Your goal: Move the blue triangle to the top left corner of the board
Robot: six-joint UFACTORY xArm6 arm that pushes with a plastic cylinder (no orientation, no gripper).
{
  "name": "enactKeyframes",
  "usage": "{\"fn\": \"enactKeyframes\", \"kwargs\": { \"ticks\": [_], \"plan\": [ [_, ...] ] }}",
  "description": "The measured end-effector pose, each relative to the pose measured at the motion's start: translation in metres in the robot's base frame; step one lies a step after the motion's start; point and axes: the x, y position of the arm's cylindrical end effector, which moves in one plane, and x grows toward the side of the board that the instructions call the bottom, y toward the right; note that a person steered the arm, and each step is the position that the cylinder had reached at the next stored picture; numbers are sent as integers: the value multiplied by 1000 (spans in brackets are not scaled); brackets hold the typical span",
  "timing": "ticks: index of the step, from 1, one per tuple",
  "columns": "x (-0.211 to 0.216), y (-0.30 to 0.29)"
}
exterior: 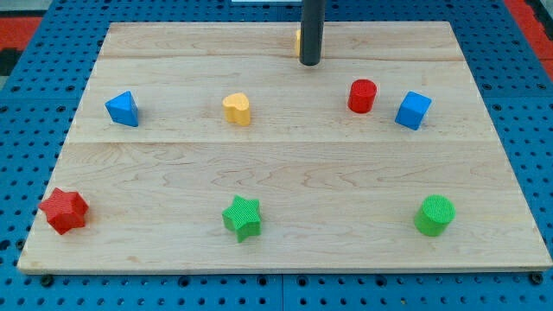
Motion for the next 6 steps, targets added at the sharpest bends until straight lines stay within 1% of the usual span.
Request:
{"fn": "enactKeyframes", "kwargs": {
  "ticks": [1,2,3,4,5,6],
  "plan": [
    [0,9],
    [10,-7],
    [23,-109],
    [71,-169],
    [155,-223],
    [164,-274]
  ]
}}
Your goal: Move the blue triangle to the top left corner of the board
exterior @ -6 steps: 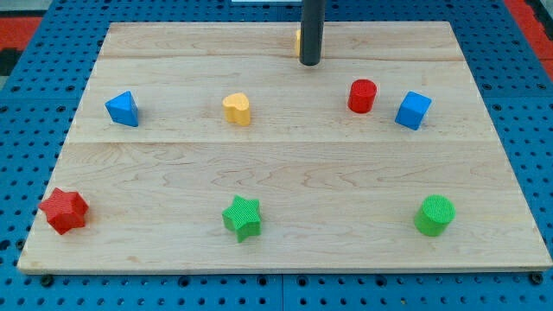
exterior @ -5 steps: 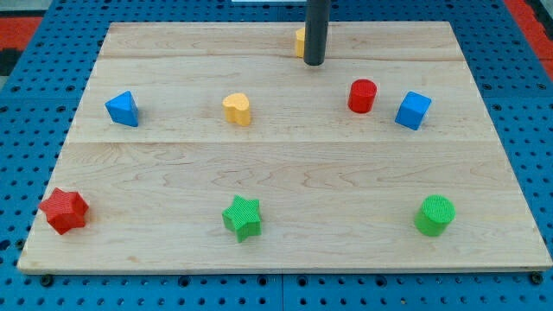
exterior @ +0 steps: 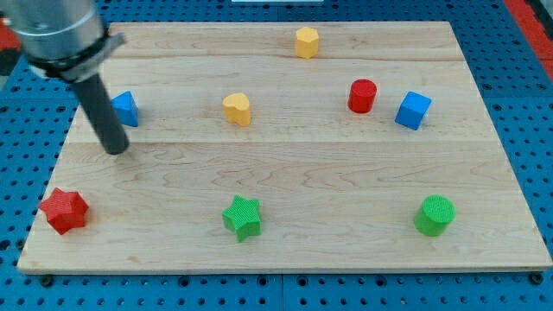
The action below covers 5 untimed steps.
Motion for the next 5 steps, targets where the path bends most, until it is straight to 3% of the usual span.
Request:
{"fn": "enactKeyframes", "kwargs": {
  "ticks": [2,3,5],
  "plan": [
    [-97,40],
    [-129,9],
    [-165,43]
  ]
}}
